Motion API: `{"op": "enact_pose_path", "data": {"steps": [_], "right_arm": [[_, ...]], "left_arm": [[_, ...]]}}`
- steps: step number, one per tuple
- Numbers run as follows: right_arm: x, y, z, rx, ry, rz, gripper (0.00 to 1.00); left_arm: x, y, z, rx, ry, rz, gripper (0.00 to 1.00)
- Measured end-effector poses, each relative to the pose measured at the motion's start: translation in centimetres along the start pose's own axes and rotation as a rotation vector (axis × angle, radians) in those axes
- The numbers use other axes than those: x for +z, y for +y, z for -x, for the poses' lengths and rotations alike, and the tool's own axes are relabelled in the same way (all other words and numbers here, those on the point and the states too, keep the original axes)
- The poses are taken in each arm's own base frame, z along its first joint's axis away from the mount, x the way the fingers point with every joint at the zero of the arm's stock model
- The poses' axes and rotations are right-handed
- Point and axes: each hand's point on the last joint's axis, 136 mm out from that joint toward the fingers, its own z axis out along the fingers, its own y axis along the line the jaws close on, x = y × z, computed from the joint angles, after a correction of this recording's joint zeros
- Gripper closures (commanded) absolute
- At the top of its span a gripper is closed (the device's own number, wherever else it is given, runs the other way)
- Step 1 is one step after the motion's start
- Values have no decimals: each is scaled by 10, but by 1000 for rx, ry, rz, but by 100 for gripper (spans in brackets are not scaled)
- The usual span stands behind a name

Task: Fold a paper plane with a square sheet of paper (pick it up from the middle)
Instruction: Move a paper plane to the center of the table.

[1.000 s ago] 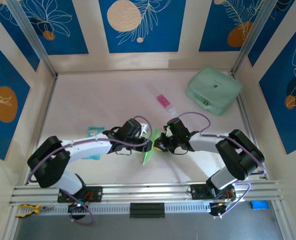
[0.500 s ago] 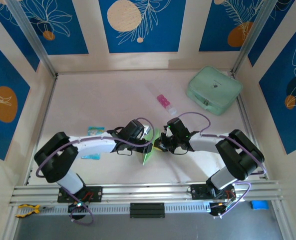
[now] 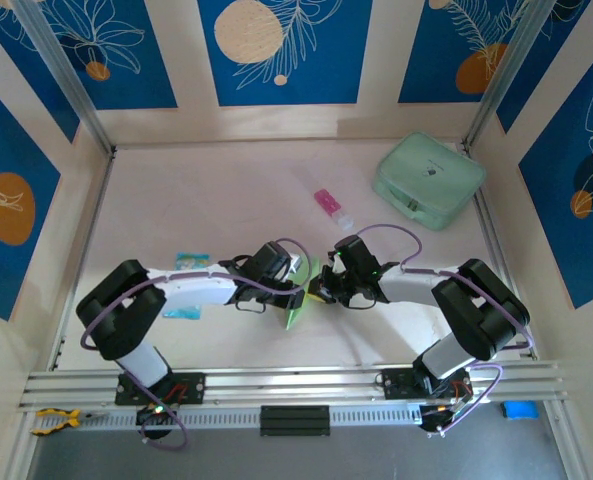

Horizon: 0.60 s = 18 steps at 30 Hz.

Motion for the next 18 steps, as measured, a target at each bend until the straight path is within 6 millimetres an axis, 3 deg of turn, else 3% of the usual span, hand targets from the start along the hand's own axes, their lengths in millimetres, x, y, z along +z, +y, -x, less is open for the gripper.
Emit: {"op": "enact_pose_path", "data": {"steps": [18], "right_arm": [[0,0,0,2,1,3,91]], "left_arm": [[7,0,-5,-4,26,-12,75]]}}
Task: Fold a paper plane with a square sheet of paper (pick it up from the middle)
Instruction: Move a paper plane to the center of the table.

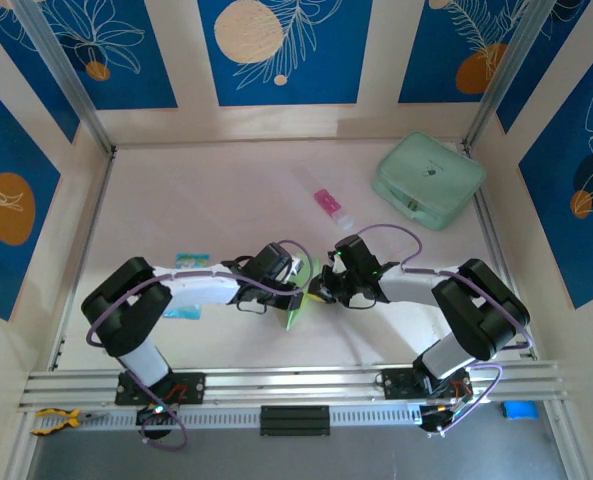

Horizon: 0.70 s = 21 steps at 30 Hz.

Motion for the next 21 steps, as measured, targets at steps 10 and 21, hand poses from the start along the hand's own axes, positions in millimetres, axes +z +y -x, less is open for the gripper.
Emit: {"op": "enact_pose_path", "data": {"steps": [10,21], "right_arm": [[0,0,0,0,0,0,88],[-13,10,4,-21,-28,27,73]], "left_arm": [[4,-1,0,-3,14,-6,81],[-5,9,4,-11,-5,69,90]]}}
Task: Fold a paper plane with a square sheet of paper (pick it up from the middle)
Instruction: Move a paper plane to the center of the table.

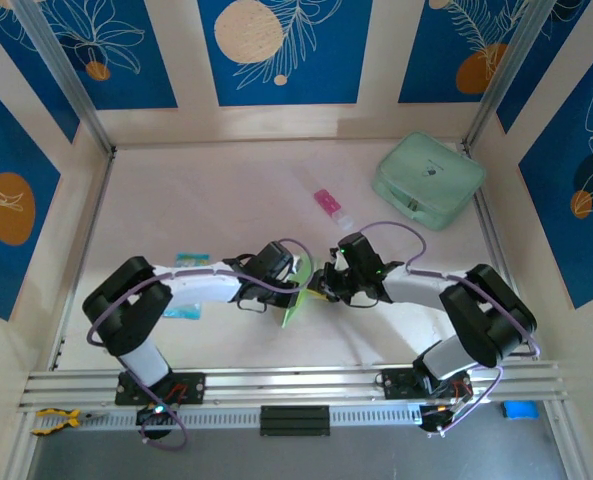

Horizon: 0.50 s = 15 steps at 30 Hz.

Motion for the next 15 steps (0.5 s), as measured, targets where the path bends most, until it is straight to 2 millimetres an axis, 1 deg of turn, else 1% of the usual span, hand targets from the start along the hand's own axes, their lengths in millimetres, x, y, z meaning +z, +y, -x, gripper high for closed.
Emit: {"op": "enact_pose_path", "data": {"steps": [4,6,8,12,15], "right_arm": [[-13,5,3,-18,-30,6,70],[-19,5,4,-20,-49,7,69],[-23,1,4,-15,-61,3,69],[-24,-10,0,3,-60,-20,68],[-24,-15,-2,11,-58,-32,68]], "left_arm": [[-16,13,7,-15,-47,90,91],[-24,20,10,-28,-69,142,92],[-30,29,13,-42,-89,194,92],[-36,44,10,-76,-94,280,94],[-38,49,9,-97,-87,312,95]]}}
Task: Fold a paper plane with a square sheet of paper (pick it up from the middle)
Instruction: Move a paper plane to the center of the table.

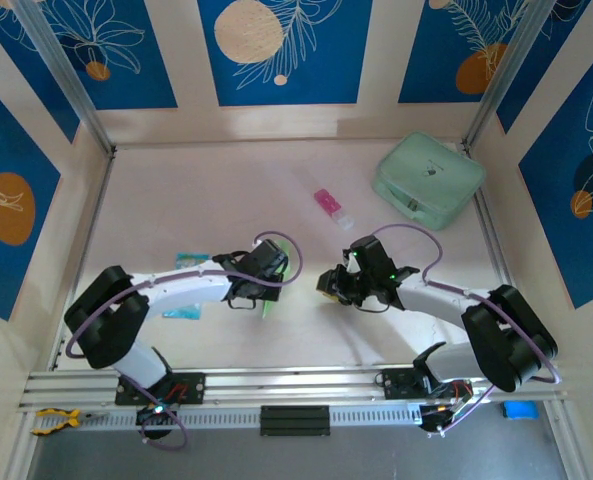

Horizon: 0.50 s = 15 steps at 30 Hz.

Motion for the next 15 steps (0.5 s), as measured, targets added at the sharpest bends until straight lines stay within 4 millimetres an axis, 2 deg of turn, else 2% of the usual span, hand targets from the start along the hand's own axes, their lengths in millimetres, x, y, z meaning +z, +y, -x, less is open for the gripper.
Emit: {"op": "enact_pose_path", "data": {"steps": [15], "right_arm": [[1,-1,0,3,0,2,68]], "left_arm": [[13,5,-6,-43,50,51,93]]}}
